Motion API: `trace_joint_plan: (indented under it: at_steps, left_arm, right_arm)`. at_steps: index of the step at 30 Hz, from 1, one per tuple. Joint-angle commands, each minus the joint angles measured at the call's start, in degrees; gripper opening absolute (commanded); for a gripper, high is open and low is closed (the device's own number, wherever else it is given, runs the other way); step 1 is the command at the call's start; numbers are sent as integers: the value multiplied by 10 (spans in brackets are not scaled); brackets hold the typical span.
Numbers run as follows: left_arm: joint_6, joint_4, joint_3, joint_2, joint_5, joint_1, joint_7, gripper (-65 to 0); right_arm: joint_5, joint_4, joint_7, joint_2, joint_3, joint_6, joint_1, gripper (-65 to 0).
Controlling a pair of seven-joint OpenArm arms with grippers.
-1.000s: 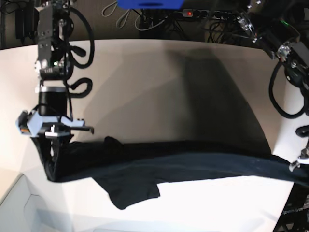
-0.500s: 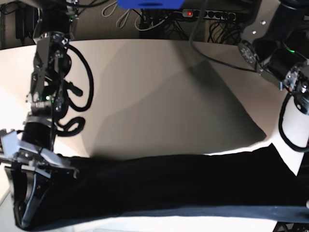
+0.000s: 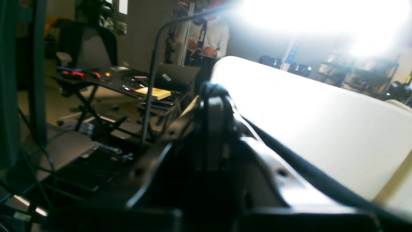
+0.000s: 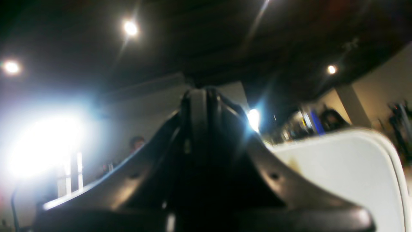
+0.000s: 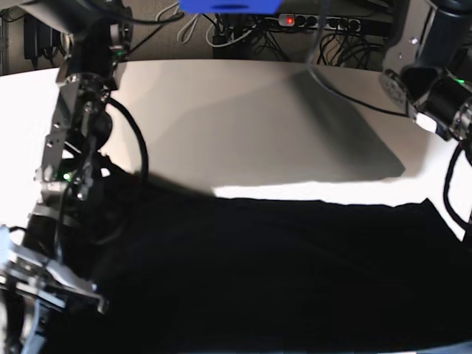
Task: Layout the t-shirt on the table in an organized manner, then fold the t-shirt properly
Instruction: 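Lift the shirt edge with both grippers and fold it over the body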
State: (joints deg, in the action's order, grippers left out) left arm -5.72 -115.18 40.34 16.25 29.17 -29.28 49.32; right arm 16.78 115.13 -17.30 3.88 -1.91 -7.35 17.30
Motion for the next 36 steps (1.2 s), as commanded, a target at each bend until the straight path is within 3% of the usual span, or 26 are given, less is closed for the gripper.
trace_joint_plan:
  at_steps: [1,8,11,16,21,29,31,33,36]
  left_arm:
    - [1,-3,0,7,4,7,-7,-650]
    - [2,52,-18,-30,4,66,-8,-650]
    - [2,123,-21,-38,4,64,-8,-650]
    - [2,258,-57,-33,-5,22,-9,-650]
    - [2,370,-59,-38,-85,-54,-12,-650]
    - [1,575,-212,-33,-150,-123,-206,-642]
    - [1,620,-241,-33,-163,-135,-243,-600]
    - [1,668,-264,-35,-172,-155,-269,-508]
    - [2,700,-264,-36,-172,-167,-282,-384]
  right_arm:
    - [0,-5,-2,-2,1,1,12,-650]
    - [0,-148,4,-10,2,1,18,-650]
    - [0,-232,3,-10,0,3,45,-650]
    - [1,-371,3,-8,0,4,92,-650]
    - [0,-507,4,-3,-1,4,155,-650]
    - [-1,-719,6,6,-2,5,271,-650]
    - [-1,-746,7,5,-2,19,286,-650]
    - [-1,-785,7,4,-2,63,307,-644]
    - [-2,-828,8,6,-2,96,322,-548]
